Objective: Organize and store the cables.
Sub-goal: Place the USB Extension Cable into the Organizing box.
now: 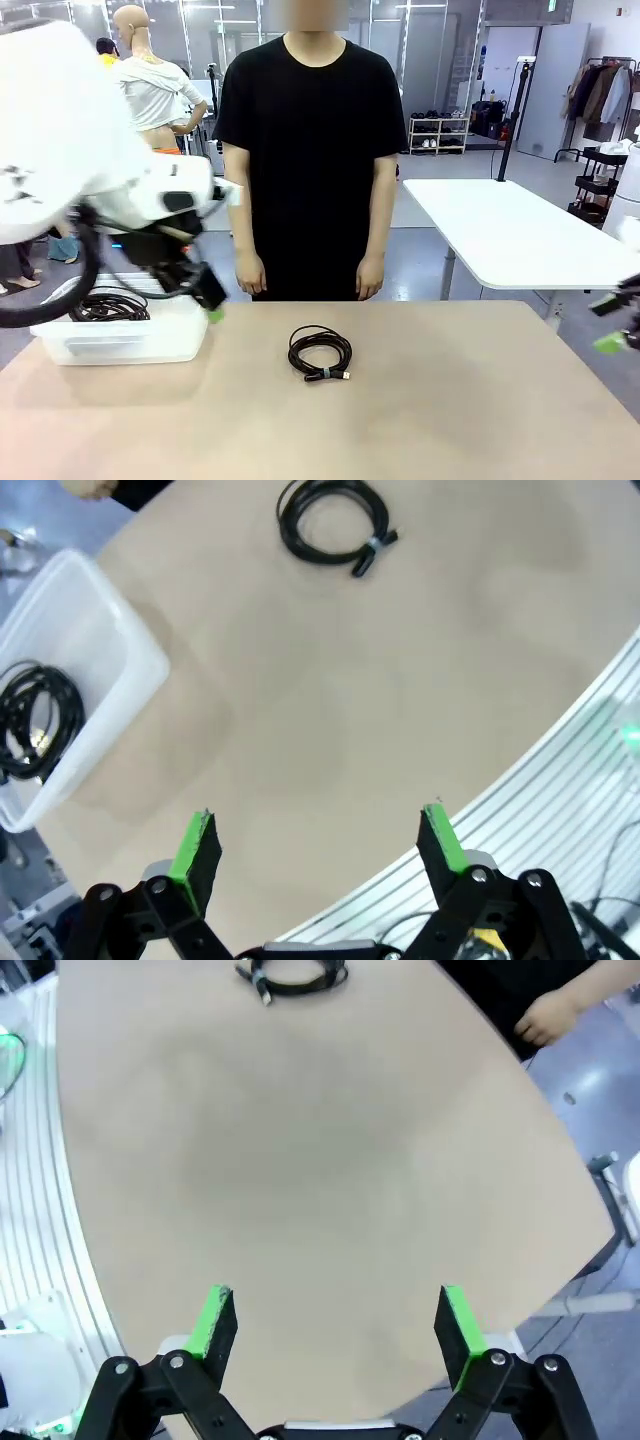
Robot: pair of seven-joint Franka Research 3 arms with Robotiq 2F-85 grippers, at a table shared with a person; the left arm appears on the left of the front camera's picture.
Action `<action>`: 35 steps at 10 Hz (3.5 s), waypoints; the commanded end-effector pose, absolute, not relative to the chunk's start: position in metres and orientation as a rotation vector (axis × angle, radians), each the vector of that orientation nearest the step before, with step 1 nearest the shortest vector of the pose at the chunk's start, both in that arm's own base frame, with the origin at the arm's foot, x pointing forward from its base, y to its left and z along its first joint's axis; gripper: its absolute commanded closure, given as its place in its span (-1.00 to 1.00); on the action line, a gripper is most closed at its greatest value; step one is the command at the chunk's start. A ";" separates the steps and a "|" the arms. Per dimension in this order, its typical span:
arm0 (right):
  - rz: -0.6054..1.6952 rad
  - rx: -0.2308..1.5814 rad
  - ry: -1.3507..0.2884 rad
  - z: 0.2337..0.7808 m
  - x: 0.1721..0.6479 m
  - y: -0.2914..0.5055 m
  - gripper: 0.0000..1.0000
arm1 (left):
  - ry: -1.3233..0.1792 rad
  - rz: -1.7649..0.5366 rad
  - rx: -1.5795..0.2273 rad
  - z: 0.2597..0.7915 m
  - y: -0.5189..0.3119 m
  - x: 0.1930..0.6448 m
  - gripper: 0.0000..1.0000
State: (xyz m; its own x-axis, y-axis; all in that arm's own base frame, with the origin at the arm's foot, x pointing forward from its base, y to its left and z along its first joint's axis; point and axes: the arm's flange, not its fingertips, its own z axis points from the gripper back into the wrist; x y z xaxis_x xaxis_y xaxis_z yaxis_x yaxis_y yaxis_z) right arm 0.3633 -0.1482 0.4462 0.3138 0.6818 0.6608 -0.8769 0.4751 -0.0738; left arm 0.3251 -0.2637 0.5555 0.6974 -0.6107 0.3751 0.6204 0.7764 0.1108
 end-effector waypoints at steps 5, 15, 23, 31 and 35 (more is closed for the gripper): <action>1.068 0.491 -1.187 0.392 0.304 -0.244 -1.00 | -0.441 -0.630 0.054 0.523 -0.344 0.359 -1.00; 1.059 0.453 -1.101 0.407 0.298 -0.235 -1.00 | -0.467 -0.819 0.018 0.511 -0.377 0.375 -1.00; 1.059 0.453 -1.101 0.407 0.298 -0.235 -1.00 | -0.317 -0.963 0.044 0.452 -0.448 0.433 -1.00; 1.059 0.453 -1.101 0.407 0.298 -0.235 -1.00 | -0.314 -1.469 0.097 0.432 -0.455 0.468 -1.00; 1.059 0.453 -1.101 0.407 0.298 -0.235 -1.00 | -0.170 -1.617 0.051 0.419 -0.462 0.474 -1.00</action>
